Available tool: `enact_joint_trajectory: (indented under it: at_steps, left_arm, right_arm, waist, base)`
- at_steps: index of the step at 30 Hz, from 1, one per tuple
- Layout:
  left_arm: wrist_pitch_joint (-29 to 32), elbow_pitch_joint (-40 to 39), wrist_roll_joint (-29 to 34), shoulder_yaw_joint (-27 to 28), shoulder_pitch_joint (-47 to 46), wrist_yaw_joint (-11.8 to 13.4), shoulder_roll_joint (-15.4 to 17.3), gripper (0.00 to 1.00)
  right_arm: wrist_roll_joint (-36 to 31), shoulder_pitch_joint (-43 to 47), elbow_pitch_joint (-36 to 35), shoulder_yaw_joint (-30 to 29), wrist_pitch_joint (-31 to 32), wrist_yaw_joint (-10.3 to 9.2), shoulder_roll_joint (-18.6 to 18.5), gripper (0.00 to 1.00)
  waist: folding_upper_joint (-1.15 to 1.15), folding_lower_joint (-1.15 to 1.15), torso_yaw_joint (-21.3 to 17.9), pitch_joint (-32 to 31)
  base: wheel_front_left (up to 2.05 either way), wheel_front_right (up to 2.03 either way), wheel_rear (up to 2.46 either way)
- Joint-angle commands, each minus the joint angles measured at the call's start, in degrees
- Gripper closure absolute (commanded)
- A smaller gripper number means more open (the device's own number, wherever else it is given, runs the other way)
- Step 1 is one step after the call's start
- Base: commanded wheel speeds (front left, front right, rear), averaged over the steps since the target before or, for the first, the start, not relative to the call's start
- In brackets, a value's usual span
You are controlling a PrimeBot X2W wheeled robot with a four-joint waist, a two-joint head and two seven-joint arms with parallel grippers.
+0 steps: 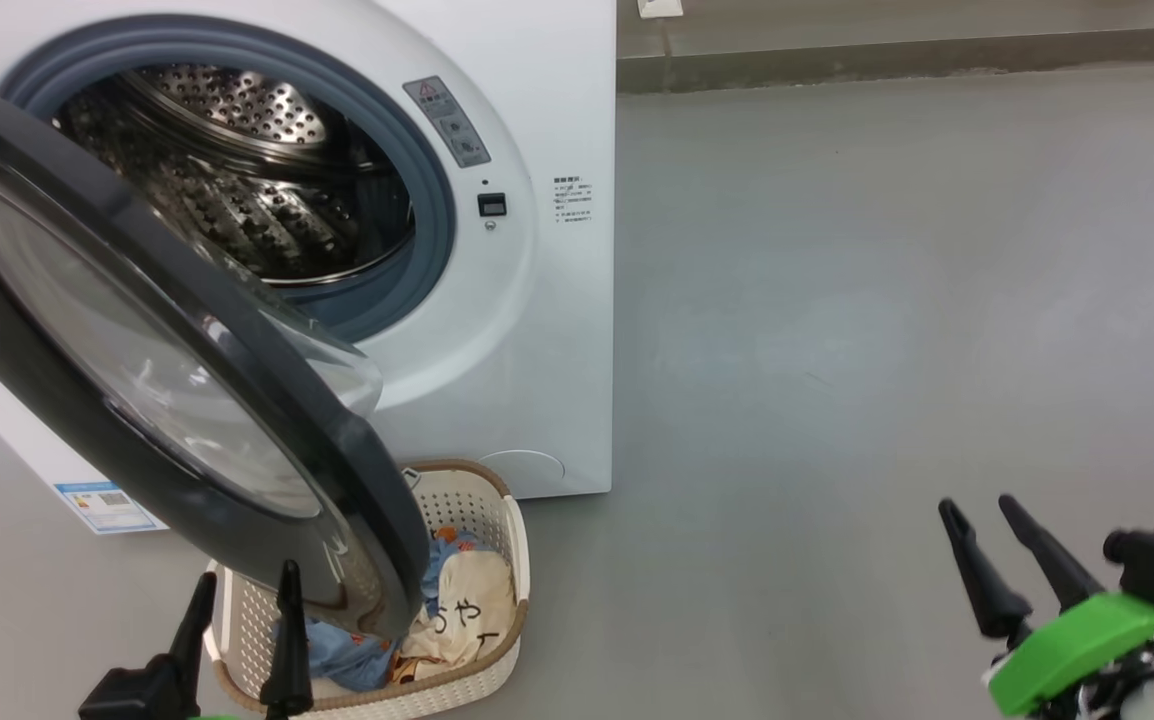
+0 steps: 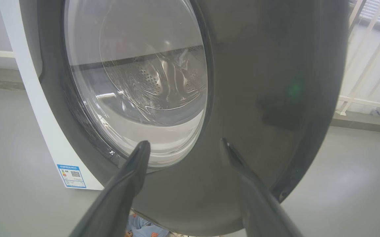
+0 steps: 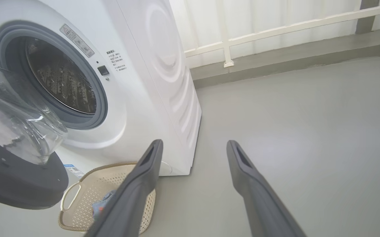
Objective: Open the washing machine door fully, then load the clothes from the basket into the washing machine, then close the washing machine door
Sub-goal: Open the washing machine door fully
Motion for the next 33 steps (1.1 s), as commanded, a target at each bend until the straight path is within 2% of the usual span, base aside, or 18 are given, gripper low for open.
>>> enact_joint_trajectory:
  at_steps: [1, 3, 4, 9, 14, 20, 21, 22, 27, 33]
  left_arm:
    - [-0.4, -1.7, 0.3, 1.8, -0.4, -0.2, 0.5, 0.00]
    - [-0.4, -1.8, 0.3, 1.8, -0.3, -0.2, 0.5, 0.00]
    - [-0.4, -1.9, 0.3, 1.8, -0.2, -0.2, 0.5, 0.00]
    - [-0.4, -2.1, 0.3, 1.7, -0.2, -0.2, 0.5, 0.00]
    - [-0.4, -2.0, 0.2, 1.6, 0.0, -0.2, 0.5, 0.00]
    - [-0.4, -1.9, -0.3, 1.8, -0.1, -0.2, 0.5, 0.02]
    - [-0.4, -2.1, -0.6, 1.9, -0.3, -0.2, 0.5, 0.82]
    - [-0.4, -2.5, -0.8, 2.1, -0.4, -0.2, 0.5, 1.00]
    - [-0.4, -7.0, -1.3, 3.0, -1.3, -0.2, 0.5, 1.00]
    - [-0.4, -16.7, -3.1, 2.5, -2.0, 0.3, 0.5, 1.00]
  right_arm:
    - [-3.1, 1.7, -1.7, -0.9, -0.7, 0.28, -0.1, 0.00]
    - [-8.1, 3.6, -3.3, -4.3, -0.7, 0.28, 1.3, 0.00]
    - [-13.0, 5.4, -4.8, -7.0, -0.7, 0.28, 2.3, 0.00]
    - [-21.1, 9.2, -8.1, -12.8, -0.7, 0.28, 5.2, 0.00]
    - [-24.8, 11.6, -9.3, -15.7, -0.7, 0.28, 7.0, 0.00]
    - [-25.9, 12.7, -9.7, -16.7, -0.7, 0.28, 7.9, 0.00]
    - [-25.9, 12.8, -9.8, -16.8, -0.7, 0.28, 7.9, 0.00]
    - [-26.0, 12.8, -9.8, -16.9, -0.7, 0.28, 7.9, 0.00]
    - [-26.1, 12.8, -9.9, -17.2, -0.7, 0.28, 7.9, 0.00]
    - [-26.3, 13.0, -10.4, -17.2, -0.7, 0.28, 7.9, 0.00]
  waist:
    - [0.00, 0.00, 0.0, 0.0]
    - [0.00, 0.00, 0.1, -0.1]
    - [0.00, 0.00, 0.2, -0.2]
    - [0.00, 0.00, 0.4, -0.4]
    - [0.00, 0.00, 0.6, -0.7]
    - [0.00, 0.00, 0.6, -0.9]
    - [0.00, 0.00, 0.7, -1.0]
    - [0.00, 0.00, 0.7, -1.0]
    - [0.00, 0.00, 1.0, -1.2]
    - [0.00, 0.00, 1.3, -1.4]
  base:
    - [0.00, 0.00, 0.00]
    - [0.00, 0.00, 0.00]
    - [0.00, 0.00, 0.00]
    - [0.00, 0.00, 0.00]
    - [0.00, 0.00, 0.00]
    - [0.00, 0.00, 0.00]
    - [0.00, 0.00, 0.00]
    - [0.00, 0.00, 0.00]
    - [0.00, 0.00, 0.00]
    - [0.00, 0.00, 0.00]
